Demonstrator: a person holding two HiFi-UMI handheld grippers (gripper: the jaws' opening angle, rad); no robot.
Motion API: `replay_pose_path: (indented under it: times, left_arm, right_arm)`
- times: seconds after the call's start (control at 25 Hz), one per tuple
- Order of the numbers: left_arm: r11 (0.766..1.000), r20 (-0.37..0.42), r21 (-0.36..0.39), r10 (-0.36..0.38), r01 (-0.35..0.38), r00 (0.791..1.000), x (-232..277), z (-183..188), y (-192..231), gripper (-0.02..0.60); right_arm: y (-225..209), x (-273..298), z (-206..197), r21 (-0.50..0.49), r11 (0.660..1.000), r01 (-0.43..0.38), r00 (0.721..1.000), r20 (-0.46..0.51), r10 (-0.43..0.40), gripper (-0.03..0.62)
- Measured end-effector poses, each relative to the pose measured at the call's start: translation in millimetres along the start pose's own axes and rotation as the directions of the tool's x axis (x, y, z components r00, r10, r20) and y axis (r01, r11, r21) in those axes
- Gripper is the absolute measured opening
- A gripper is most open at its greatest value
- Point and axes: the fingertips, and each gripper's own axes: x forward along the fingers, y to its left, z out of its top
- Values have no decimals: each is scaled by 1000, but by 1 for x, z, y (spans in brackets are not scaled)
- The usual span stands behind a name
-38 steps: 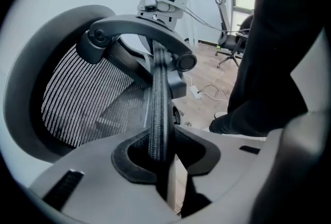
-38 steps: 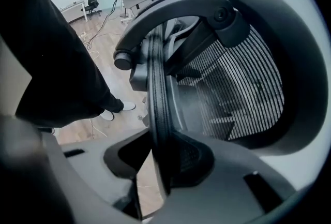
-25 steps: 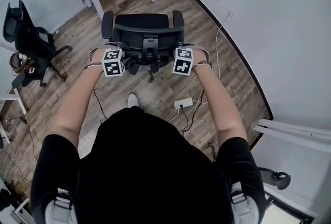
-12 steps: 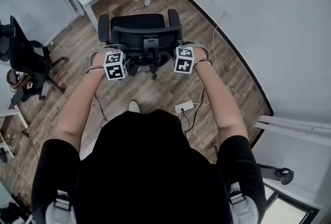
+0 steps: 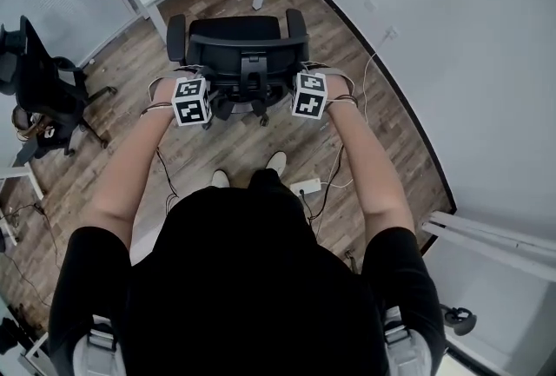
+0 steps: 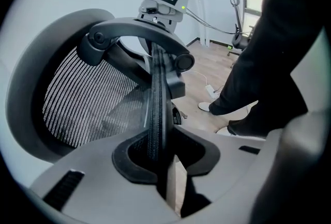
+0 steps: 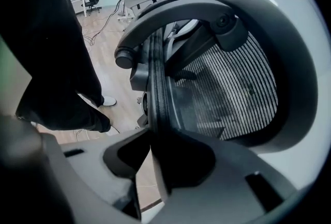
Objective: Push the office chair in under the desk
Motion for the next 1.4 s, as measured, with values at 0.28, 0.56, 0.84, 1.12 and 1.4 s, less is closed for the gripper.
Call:
replay_pose_path:
  times: [0.28, 0.56, 0.84, 1.12, 1.4]
  left_arm:
    - [998, -26, -61, 22, -23, 999, 18, 8, 37, 86]
    - [992, -58, -114, 49, -55, 997, 38, 28, 69, 87]
    - [981, -90, -177, 63, -78, 994, 54, 41, 93, 87]
    - [967, -125, -233, 80, -108, 989, 69, 52, 114, 87]
    - [956, -137, -263, 98, -132, 986, 78, 60, 129, 86]
  right_arm:
    - [-46, 13, -19, -66, 998, -5, 1000, 31, 7, 121]
    - [-86, 25, -49, -125, 992, -5, 998, 57, 13, 123]
    - [-118, 34, -69, -192, 981, -9, 996, 88, 26, 121]
    - [-147, 43, -87, -254, 967, -11, 993, 112, 41, 121]
    - [-169, 49, -96, -289, 957, -3, 992, 120, 40, 123]
